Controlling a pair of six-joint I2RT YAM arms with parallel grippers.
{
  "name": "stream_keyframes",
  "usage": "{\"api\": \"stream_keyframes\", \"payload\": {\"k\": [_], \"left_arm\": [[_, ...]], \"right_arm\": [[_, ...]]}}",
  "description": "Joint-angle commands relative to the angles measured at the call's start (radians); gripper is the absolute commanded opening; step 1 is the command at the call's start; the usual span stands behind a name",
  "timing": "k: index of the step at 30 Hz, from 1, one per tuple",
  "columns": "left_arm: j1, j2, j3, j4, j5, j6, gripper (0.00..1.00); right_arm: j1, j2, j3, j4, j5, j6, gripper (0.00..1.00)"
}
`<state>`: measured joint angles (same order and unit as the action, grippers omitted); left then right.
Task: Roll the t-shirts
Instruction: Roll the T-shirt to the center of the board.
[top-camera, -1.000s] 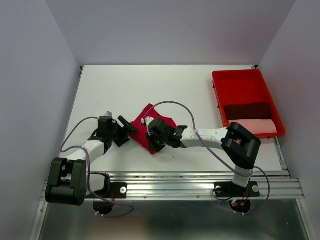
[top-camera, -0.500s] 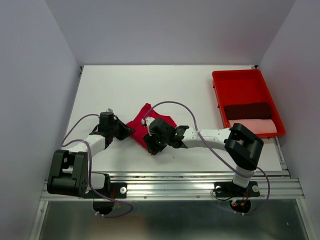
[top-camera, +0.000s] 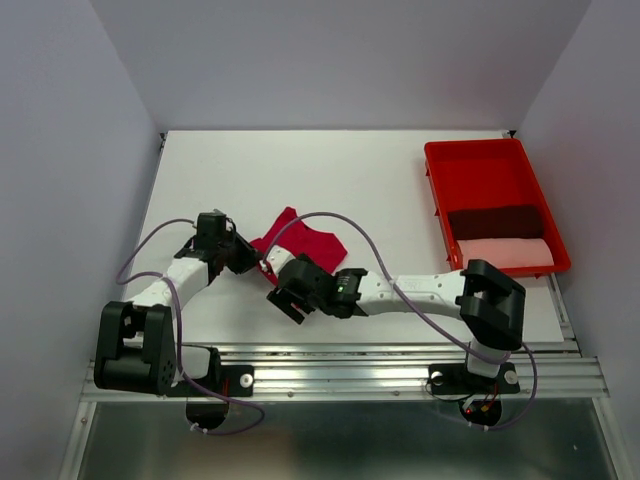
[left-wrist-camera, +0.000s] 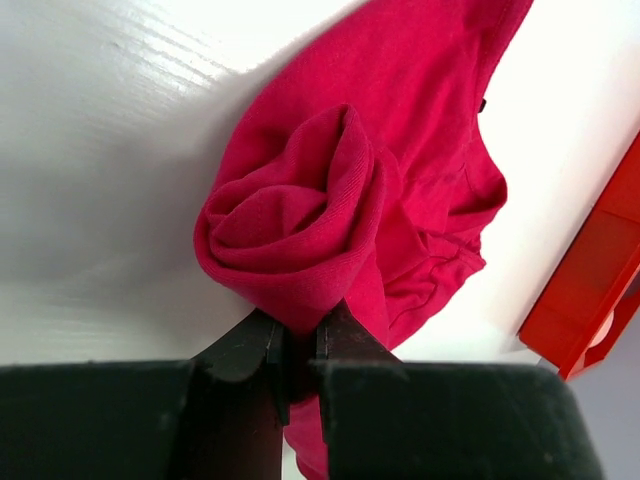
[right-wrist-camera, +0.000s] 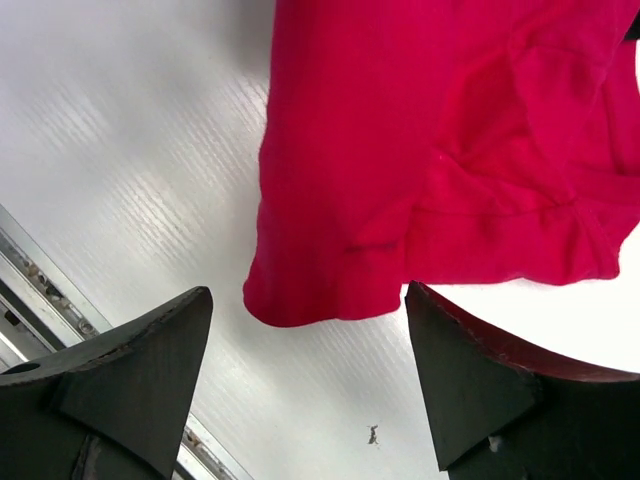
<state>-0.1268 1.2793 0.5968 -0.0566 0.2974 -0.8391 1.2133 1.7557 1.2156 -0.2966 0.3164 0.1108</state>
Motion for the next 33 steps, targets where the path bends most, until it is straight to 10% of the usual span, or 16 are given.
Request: {"api": "stream_keyframes", "payload": {"k": [1,16,28,33], "left_arm": [[0.004,-0.003,0.051,-0.037,-0.004,0.015,0.0],[0.004,0.008,0.061,-0.054,-0.003,0.018,0.0],[0.004,0.022,0.066,-0.046,0.002,0.046,0.0],[0.006,0.048,0.112,-0.063,0.02,0.106,0.3]], "right_arm": [[0.041,0.033,0.058,0.007,0.127,-0.056,0.84],[0.061,0.156,0.033,0.135,0.184,-0.056,0.7],[0.061,0.159,0.028,0.16,0.214,-0.016,0.11],[0.052,0.136,0.027,0.166,0.132,0.024,0.01]]}}
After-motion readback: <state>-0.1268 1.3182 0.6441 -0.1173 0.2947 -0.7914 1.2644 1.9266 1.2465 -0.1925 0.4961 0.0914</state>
